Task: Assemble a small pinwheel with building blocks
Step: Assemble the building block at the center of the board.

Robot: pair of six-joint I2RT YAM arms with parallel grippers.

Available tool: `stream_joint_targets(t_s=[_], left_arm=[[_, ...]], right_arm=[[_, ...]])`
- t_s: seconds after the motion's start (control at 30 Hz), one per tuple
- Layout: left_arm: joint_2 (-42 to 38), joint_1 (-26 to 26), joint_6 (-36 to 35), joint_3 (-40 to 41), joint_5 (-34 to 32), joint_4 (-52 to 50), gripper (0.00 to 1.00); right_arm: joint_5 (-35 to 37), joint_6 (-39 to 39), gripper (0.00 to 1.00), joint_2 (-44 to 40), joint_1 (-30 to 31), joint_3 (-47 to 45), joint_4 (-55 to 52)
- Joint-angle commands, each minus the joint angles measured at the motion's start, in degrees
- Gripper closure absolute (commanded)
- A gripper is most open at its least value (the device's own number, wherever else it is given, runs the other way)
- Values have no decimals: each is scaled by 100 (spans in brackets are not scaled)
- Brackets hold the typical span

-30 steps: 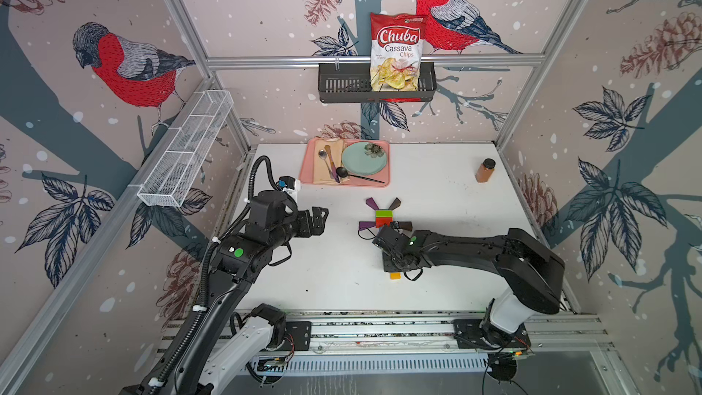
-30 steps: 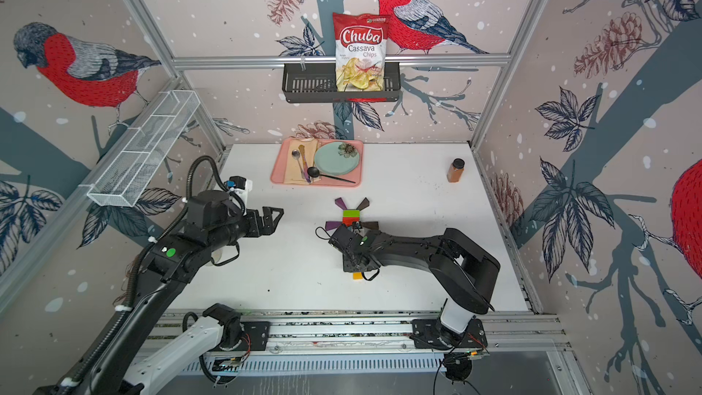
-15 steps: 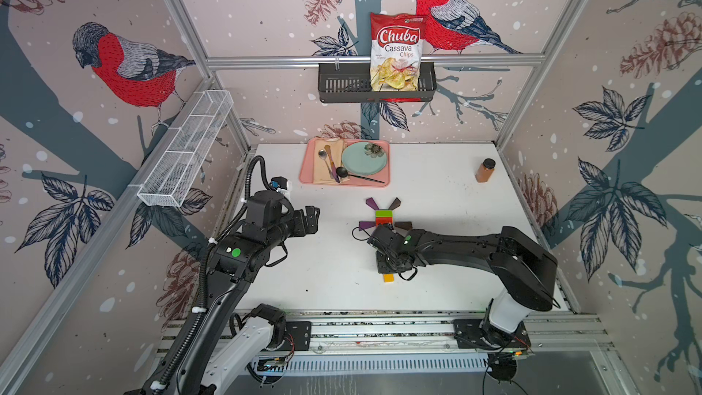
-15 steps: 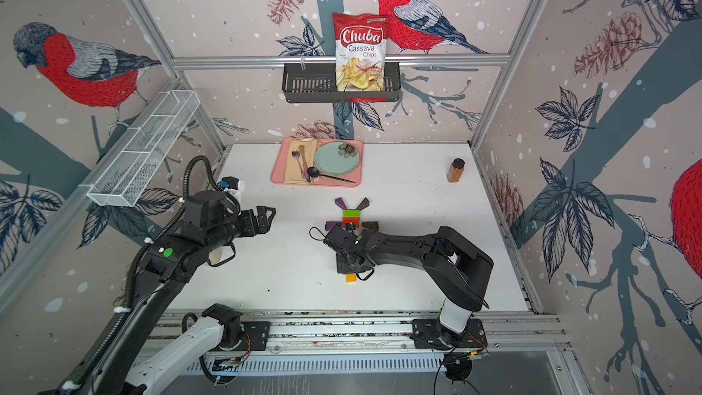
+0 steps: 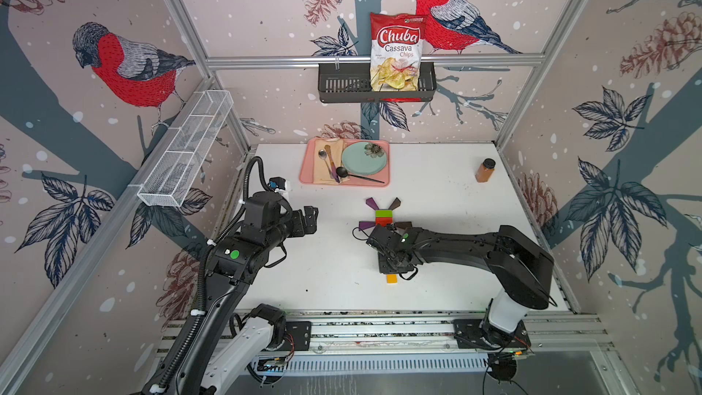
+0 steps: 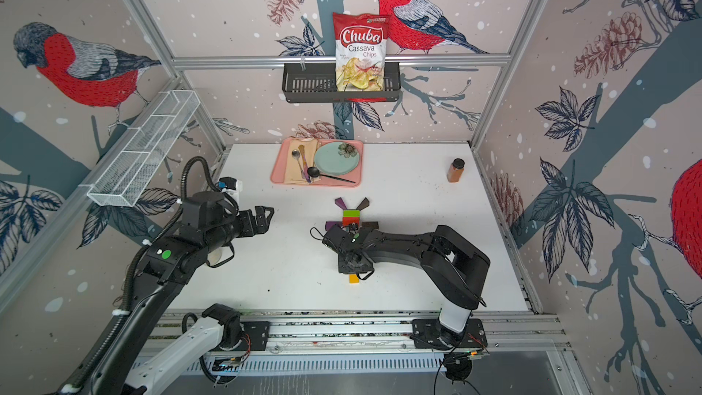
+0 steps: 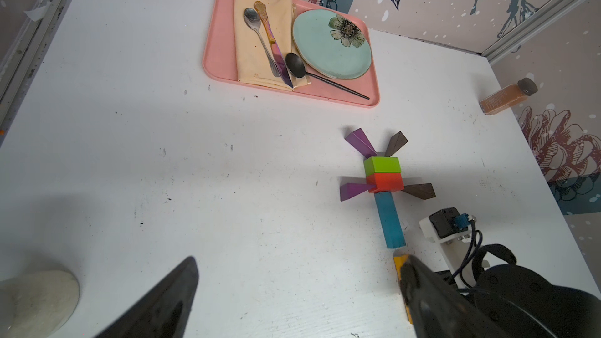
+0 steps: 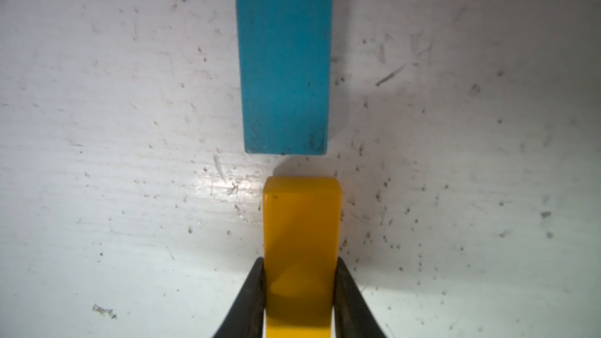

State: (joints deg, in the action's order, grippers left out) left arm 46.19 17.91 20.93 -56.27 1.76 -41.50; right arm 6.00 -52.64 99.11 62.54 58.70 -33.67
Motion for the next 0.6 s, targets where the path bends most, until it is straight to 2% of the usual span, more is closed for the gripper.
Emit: stream_joint_targets(t_s=[0.0, 0.57], left_arm=[[-13, -16, -69, 11, 8, -18, 3], [5, -21, -99, 46, 97, 38, 4]], right_arm=[[118, -27, 70, 34, 10, 63, -127], [132, 103, 69, 199, -47, 272, -166]])
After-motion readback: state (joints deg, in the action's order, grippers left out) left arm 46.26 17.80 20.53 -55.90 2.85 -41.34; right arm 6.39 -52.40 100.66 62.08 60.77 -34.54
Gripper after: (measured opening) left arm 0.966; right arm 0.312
